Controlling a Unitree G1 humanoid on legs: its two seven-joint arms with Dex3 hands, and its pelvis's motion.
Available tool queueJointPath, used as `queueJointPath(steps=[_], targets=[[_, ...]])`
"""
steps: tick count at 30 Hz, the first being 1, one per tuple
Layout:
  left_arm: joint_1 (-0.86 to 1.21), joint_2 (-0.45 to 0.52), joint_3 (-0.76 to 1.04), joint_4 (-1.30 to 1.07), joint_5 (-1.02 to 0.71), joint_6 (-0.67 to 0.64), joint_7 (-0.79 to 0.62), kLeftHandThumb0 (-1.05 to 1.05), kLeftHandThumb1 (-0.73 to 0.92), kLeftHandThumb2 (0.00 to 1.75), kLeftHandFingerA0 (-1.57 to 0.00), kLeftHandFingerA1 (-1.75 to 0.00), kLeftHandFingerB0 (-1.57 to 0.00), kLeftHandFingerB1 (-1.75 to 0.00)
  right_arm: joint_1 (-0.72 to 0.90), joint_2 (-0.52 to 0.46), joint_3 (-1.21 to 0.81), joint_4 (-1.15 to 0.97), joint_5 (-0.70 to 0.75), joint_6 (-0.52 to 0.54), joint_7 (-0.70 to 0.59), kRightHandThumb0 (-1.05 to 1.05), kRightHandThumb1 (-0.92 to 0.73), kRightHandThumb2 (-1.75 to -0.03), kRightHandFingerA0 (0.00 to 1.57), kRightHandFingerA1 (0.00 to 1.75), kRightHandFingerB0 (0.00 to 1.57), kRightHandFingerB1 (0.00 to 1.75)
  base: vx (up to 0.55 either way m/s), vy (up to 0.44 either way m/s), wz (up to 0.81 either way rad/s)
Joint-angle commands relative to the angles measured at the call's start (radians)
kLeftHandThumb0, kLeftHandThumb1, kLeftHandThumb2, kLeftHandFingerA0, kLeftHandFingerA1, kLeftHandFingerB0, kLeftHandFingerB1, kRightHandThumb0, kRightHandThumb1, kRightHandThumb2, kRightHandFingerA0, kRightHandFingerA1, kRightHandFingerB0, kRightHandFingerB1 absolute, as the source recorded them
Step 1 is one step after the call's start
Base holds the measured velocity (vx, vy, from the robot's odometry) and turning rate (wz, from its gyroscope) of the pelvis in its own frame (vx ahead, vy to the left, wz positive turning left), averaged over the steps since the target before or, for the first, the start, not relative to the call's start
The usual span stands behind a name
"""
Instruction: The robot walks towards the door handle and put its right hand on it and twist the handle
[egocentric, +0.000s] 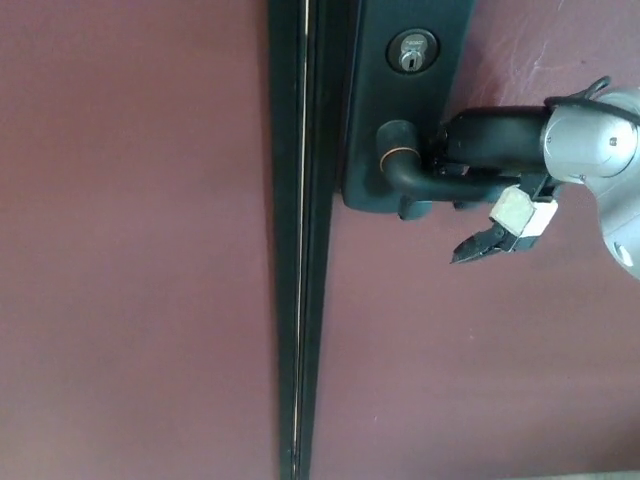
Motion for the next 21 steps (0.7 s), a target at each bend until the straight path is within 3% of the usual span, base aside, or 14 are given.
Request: queueJointPath(steps=[1,21], targets=[[0.020,0.011,-0.005,0.001,0.018,-0.010,-0.001,-0.33,0.46,0.59,-0.68,-0.76,-0.58,-0.66,0.015,0.031,-0.095,-0.001,0.076,0.033,-0.003,-0.71,-0.43,-0.81,0.00,0.07,0.05,0.16,0.00,0.000,0.00],[0.049,0.013,-0.008,0.000,0.014,-0.022,-0.008,-0.34,0.46,0.58,-0.69,-0.72,-0.60,-0.66,-0.034,0.013,-0.127,-0.037,0.039,0.067,0.110,-0.75,-0.44,-0.82,0.00,0.03,0.02,0.10,0.00,0.000,0.00]])
